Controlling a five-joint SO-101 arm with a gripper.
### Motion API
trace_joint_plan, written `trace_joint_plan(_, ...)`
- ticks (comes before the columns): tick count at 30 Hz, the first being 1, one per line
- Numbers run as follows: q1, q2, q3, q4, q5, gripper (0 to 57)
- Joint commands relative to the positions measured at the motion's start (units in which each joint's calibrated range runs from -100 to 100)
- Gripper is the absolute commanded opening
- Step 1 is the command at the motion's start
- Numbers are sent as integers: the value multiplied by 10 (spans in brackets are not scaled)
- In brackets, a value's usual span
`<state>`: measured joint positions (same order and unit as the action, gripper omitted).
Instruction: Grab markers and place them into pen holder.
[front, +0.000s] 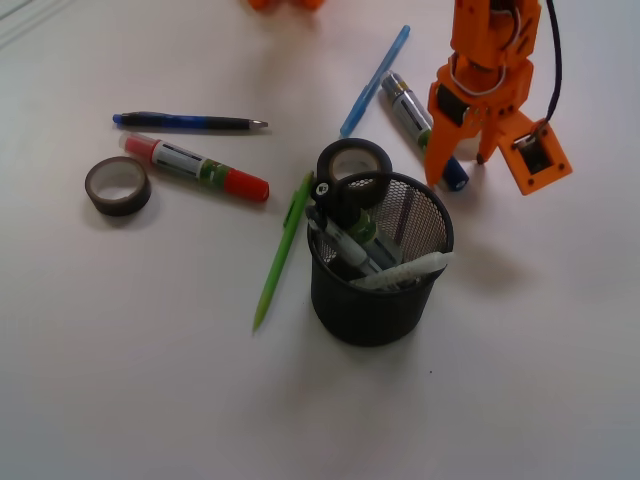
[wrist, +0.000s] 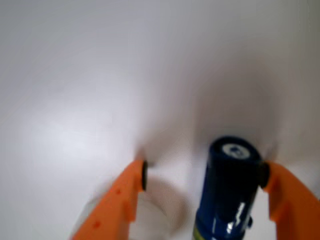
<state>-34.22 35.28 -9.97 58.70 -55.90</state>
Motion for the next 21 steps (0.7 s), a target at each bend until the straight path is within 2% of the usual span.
trace_joint_plan(1,1,9,-16,-10,0,255)
trace_joint_plan(4,2,9,-14,-10,0,244)
trace_joint_plan(8,7,13,-14,-10,0,127)
trace_joint_plan(10,9,13,-14,-10,4,93)
trace_joint_plan(15,15,10,-13,-5,5,111)
trace_joint_plan(21,14,13,-13,-5,5,106)
